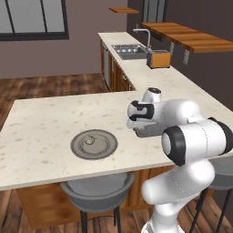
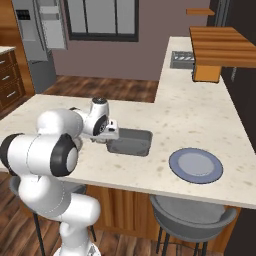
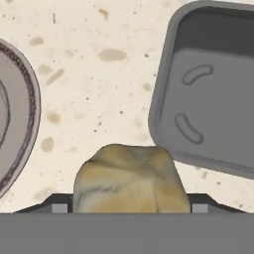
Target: Place two dumplings into each of the tupperware containers and then place the containers in the fridge.
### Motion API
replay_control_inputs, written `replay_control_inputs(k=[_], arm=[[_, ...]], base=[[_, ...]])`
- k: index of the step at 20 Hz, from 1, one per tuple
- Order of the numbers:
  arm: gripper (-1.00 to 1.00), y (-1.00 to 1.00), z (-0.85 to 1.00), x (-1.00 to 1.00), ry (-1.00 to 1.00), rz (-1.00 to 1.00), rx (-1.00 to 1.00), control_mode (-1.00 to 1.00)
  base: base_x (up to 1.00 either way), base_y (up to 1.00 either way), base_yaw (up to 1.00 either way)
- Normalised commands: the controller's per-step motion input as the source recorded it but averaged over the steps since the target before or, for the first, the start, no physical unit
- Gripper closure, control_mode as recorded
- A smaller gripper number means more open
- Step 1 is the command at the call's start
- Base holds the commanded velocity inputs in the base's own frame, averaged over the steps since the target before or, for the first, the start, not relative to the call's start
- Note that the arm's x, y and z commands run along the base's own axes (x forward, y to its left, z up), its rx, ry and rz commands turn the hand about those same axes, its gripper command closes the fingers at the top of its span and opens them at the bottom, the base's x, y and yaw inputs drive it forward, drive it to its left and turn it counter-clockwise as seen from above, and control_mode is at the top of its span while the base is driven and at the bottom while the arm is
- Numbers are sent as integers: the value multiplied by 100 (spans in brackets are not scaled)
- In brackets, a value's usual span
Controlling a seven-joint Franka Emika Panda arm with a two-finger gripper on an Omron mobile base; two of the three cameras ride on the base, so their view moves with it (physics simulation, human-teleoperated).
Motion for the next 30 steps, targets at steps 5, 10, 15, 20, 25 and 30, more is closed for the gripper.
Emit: replay_control_inputs(k=[5,10,15,20,25,30], arm=[[100,-47,1,43,7,0,-1,-100],[100,-37,4,44,4,0,0,-100],[100,-18,-20,42,2,0,0,-100],[100,-13,-47,41,1,0,0,-100],[100,-13,-34,25,6,0,0,-100],[-100,-1,-13,1,6,0,0,-100]], base=[[0,0,0],[0,0,0],[0,0,0],[0,0,0],[0,0,0],[0,0,0]])
